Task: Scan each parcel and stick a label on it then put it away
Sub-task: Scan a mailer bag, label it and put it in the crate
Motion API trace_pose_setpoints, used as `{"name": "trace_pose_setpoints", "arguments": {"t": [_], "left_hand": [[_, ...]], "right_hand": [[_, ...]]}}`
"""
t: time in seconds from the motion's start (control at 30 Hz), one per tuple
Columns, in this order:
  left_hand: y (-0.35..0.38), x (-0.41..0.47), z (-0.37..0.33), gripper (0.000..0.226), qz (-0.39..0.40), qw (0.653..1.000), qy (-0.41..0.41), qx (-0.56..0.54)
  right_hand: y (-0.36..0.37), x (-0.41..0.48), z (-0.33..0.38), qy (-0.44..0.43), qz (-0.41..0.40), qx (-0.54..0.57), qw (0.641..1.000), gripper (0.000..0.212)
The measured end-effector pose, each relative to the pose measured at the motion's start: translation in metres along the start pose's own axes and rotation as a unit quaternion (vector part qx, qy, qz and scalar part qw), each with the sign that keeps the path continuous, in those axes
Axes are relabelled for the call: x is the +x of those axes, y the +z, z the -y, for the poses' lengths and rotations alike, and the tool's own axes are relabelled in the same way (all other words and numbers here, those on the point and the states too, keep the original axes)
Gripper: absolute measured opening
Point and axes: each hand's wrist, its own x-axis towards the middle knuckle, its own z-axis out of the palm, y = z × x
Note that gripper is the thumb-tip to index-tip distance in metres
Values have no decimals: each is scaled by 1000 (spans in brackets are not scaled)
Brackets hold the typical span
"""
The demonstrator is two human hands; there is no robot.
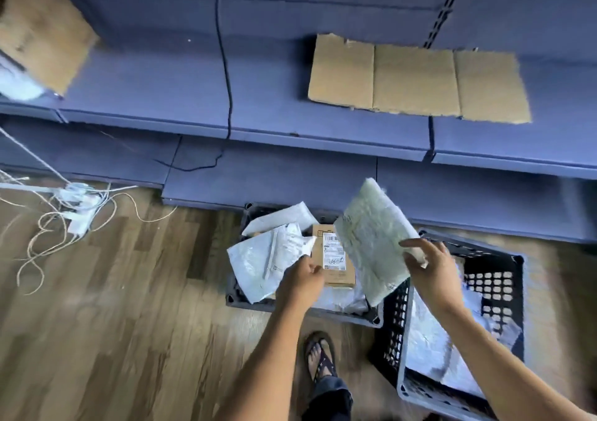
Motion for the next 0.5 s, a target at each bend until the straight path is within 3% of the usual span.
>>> {"name": "trace_pose_setpoints", "arguments": {"t": [0.17,0.3,0.5], "left_hand": [[-59,-49,-25,10,-60,997,14,-42],[-88,-77,-33,15,-101,990,34,-90],[-126,-131,-70,18,-160,976,83,-118]], "right_hand": [[-61,-10,59,-30,31,136,990,17],[-106,-16,96,-25,81,309,947,17],[-152,-28,134,-81,112,426,894,8]]}}
